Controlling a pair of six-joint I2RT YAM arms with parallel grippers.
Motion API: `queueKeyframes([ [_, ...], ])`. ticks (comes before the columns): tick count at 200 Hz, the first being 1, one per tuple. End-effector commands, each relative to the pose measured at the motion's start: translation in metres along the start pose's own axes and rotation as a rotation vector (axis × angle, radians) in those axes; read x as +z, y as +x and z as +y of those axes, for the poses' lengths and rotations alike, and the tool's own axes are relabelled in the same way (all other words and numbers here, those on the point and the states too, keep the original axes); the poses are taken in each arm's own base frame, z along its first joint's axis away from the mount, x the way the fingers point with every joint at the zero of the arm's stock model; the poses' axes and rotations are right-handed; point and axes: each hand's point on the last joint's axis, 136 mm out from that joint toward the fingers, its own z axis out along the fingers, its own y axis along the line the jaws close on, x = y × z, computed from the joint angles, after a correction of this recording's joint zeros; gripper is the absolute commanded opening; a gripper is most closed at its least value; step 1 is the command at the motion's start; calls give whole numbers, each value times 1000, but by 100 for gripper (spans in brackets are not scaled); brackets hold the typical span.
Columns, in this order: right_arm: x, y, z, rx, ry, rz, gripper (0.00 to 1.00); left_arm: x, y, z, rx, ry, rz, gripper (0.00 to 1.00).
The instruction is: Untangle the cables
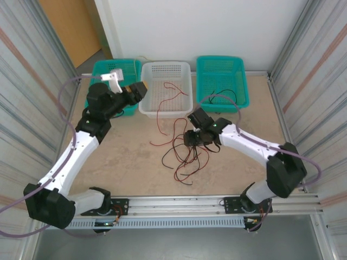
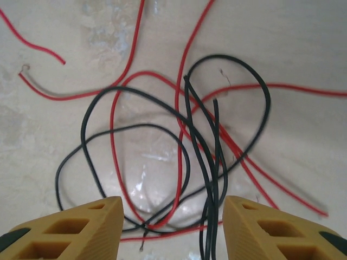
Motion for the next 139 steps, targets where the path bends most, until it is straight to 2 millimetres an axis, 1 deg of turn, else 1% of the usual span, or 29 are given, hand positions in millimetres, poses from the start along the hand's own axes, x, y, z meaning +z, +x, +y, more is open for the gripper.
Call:
queueKeyframes([
  [1, 10, -10, 8, -100, -3, 29, 48, -5, 63, 30, -57, -77, 173, 66],
  [16, 20, -8, 4, -125, 27, 63, 48, -9, 87, 39, -91, -88, 211, 65],
  [30, 27, -8, -2, -136, 71, 74, 47, -13, 103, 45, -115, -90, 239, 63],
  [41, 32, -11, -9, -136, 99, 81, 48, -17, 112, 48, -130, -91, 252, 63],
  [55, 37, -17, -12, -151, 131, 76, 47, -20, 120, 46, -137, -73, 266, 63],
  [69, 42, -22, -12, -173, 145, 81, 47, -21, 128, 44, -136, -66, 280, 63],
  [87, 49, -26, -11, -187, 159, 90, 33, -21, 137, 41, -132, -64, 297, 63],
  [95, 51, -28, -11, -189, 166, 88, 30, -20, 142, 41, -132, -65, 307, 62],
  [100, 53, -28, -12, -191, 171, 88, 30, -20, 145, 40, -133, -63, 316, 62],
  [108, 54, -29, -15, -194, 186, 88, 34, -19, 148, 39, -133, -59, 323, 61],
  [120, 55, -28, -21, -199, 218, 93, 46, -18, 151, 37, -133, -55, 330, 61],
  [124, 55, -27, -22, -199, 220, 95, 49, -18, 153, 37, -135, -55, 333, 61],
  [131, 56, -25, -23, -199, 217, 105, 47, -17, 153, 37, -136, -54, 333, 61],
  [139, 57, -23, -24, -197, 212, 110, 39, -17, 154, 37, -138, -53, 337, 60],
])
